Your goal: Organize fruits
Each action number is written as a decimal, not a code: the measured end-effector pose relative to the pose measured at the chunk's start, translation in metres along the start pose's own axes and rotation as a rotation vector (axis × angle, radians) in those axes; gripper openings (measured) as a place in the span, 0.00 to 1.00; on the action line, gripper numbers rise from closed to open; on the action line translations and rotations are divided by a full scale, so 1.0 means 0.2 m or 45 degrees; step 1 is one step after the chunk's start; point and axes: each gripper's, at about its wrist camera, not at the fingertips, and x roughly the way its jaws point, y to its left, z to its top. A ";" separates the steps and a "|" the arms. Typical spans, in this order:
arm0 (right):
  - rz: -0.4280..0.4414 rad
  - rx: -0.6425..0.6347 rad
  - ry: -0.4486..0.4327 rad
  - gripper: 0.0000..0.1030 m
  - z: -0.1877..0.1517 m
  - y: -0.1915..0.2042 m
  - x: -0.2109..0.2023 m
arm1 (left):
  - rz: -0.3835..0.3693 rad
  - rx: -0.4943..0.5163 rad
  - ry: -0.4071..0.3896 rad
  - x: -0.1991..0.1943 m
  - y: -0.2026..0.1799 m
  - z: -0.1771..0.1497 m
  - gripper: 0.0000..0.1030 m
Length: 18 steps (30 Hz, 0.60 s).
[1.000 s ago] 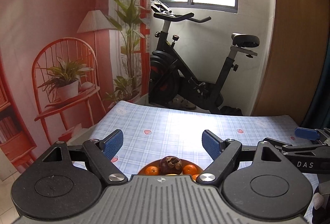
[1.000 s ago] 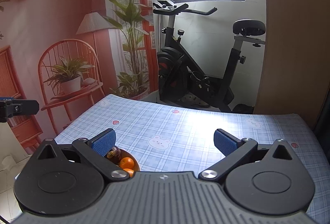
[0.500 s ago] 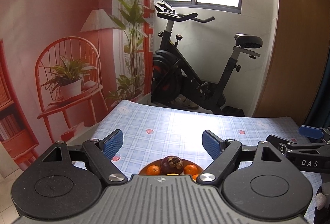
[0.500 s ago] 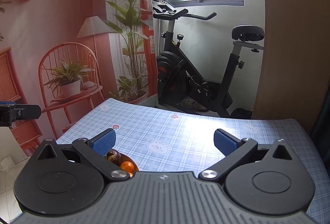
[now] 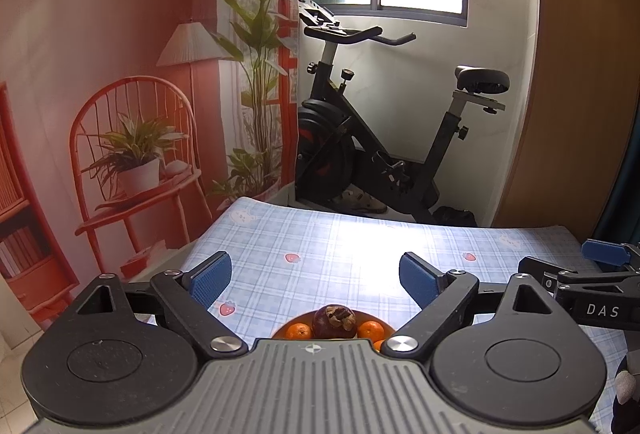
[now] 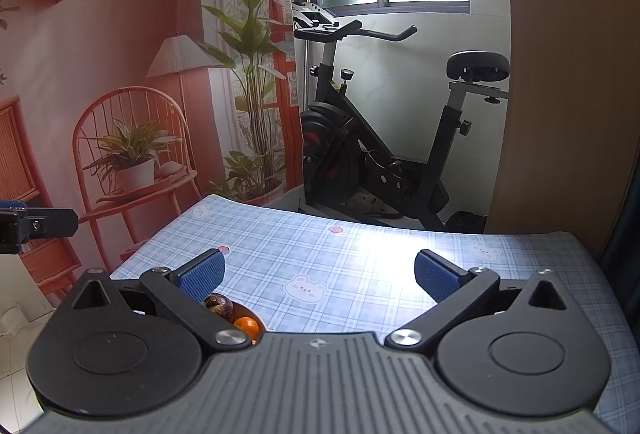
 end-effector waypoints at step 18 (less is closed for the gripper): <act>-0.002 0.001 0.002 1.00 0.01 -0.01 0.00 | 0.000 0.016 0.002 -0.01 0.00 0.01 0.92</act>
